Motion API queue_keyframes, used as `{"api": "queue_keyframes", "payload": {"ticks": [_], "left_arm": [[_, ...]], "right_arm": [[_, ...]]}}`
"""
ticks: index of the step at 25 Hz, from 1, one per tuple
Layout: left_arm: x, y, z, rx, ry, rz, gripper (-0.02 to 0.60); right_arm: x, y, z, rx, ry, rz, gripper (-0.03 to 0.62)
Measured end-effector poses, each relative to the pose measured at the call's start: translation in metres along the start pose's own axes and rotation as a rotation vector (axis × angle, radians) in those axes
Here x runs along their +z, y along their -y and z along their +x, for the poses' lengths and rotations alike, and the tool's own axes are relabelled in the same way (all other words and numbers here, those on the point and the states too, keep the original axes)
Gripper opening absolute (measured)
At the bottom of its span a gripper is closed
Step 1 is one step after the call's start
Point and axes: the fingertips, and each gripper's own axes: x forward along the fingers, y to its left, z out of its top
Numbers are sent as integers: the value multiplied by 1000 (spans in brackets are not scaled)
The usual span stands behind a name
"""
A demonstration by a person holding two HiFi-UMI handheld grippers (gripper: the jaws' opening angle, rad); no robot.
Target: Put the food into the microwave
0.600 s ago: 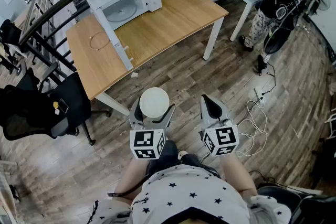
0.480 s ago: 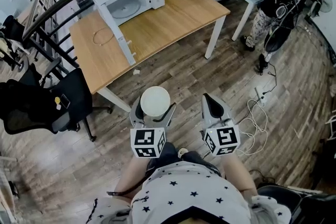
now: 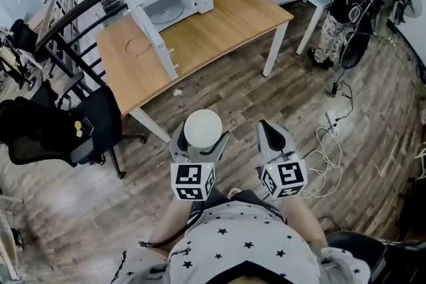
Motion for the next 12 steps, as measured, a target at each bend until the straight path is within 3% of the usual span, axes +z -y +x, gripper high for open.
{"api": "queue_keyframes", "payload": {"ticks": [12], "left_arm": [[-4,26,16,8,6,-17,482]], "right_arm": [[-4,24,-6,35,3,31,6]]}}
